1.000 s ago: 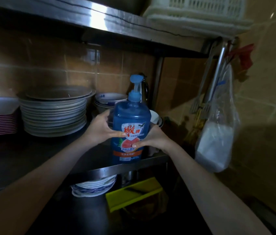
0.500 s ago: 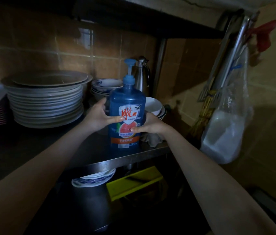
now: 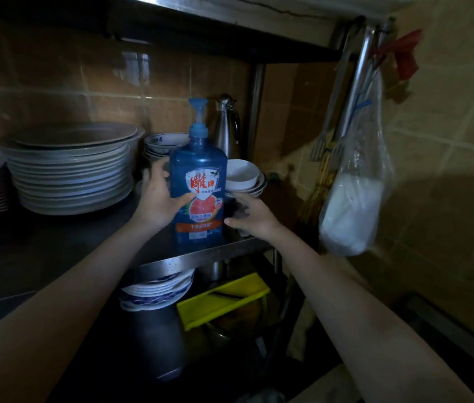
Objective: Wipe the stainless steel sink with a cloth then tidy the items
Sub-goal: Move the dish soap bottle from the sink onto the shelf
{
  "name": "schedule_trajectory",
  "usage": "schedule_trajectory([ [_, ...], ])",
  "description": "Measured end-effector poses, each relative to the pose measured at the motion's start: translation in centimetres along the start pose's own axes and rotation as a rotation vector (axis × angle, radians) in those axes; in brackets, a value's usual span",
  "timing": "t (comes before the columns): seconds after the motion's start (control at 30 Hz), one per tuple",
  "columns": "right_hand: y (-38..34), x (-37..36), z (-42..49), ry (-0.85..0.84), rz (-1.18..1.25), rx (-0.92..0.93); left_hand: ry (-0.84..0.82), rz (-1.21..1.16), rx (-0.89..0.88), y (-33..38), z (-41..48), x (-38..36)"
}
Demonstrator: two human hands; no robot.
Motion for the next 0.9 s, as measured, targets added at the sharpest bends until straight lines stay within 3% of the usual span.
schedule_trajectory([
  [0.1,1.3,1.1,-2.6,0.047,-0.096,-0.030,0.081,0.084,-0.093,1.5,-1.9,-0.1],
  [0.23,3.0,2.6,-7.0,0.101,-0.155,-0.018,0.027,0.069,-0.141,4.3,-5.1,-1.2],
  [0.37,5.2,3.9,-11.6,0.129,-0.233,-0.070,-0.164,-0.061,-0.138,7.2,-8.6,-3.5],
  [0.47,7.0,5.0,-15.1,0.171,-0.268,-0.118,-0.339,0.057,-0.118,8.1,-11.1,-5.2],
  [0.9,16.9,10.2,-33.1,0.249,-0.375,-0.357,-0.699,0.097,-0.123,13.4,-23.3,-14.1],
])
Point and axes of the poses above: each hand's wrist, its own z-axis towards the middle knuckle, its own x-axis out of the back of the hand, y = z × x, the point moved 1 cm from there along z, towards the middle knuckle, and after that the axes turned 7 degrees about -x, right-handed, at the moved point
